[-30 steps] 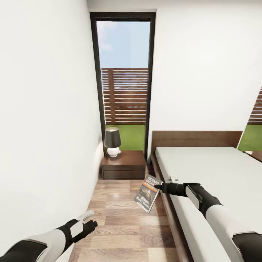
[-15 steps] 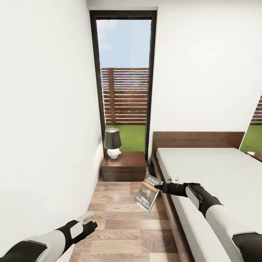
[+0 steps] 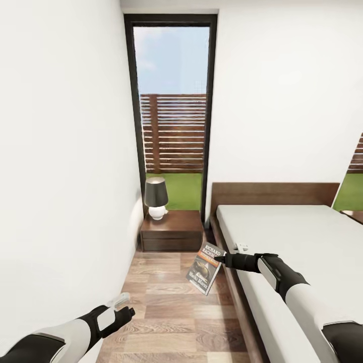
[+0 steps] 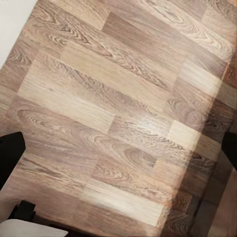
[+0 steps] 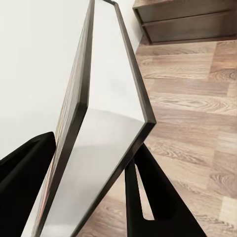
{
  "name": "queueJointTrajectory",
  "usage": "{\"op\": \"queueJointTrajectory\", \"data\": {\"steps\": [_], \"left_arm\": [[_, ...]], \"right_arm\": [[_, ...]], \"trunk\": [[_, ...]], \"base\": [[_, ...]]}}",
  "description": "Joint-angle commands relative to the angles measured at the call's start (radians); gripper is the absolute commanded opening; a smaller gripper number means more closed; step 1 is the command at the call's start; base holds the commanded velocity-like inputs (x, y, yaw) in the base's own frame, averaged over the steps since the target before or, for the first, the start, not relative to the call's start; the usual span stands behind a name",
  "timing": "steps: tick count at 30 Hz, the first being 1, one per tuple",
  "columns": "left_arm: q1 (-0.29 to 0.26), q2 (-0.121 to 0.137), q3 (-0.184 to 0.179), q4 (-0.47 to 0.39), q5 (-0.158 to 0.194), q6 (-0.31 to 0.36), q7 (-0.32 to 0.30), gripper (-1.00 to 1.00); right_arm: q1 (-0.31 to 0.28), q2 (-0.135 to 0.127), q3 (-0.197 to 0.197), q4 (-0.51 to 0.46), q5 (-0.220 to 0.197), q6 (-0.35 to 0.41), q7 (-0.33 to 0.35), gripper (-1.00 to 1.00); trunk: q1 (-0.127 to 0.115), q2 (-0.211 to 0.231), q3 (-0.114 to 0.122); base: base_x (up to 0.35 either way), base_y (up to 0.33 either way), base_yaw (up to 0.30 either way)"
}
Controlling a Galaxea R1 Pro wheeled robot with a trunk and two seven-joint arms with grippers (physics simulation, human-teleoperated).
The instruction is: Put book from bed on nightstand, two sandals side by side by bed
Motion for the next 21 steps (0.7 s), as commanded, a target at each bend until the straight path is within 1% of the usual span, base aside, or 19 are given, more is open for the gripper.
{"op": "queueJointTrajectory", "data": {"steps": [1,6,21], "left_arm": [[-0.001,0.000,-0.008,0.001,0.010,0.003,0.002,1.00],[-0.001,0.000,-0.008,0.000,0.010,0.003,0.002,1.00],[-0.001,0.000,-0.008,0.001,0.010,0.004,0.002,1.00]], "right_arm": [[0.000,-0.001,0.005,-0.001,-0.011,0.007,-0.002,-1.00],[0.000,-0.001,0.005,-0.001,-0.011,0.007,-0.002,-1.00],[0.000,-0.001,0.005,-0.001,-0.011,0.007,-0.002,-1.00]], "trunk": [[0.001,-0.001,0.000],[0.001,-0.001,0.000],[0.001,-0.001,0.000]], "base": [[0.140,0.000,0.000],[0.239,0.000,0.000],[0.321,0.000,0.000]]}}
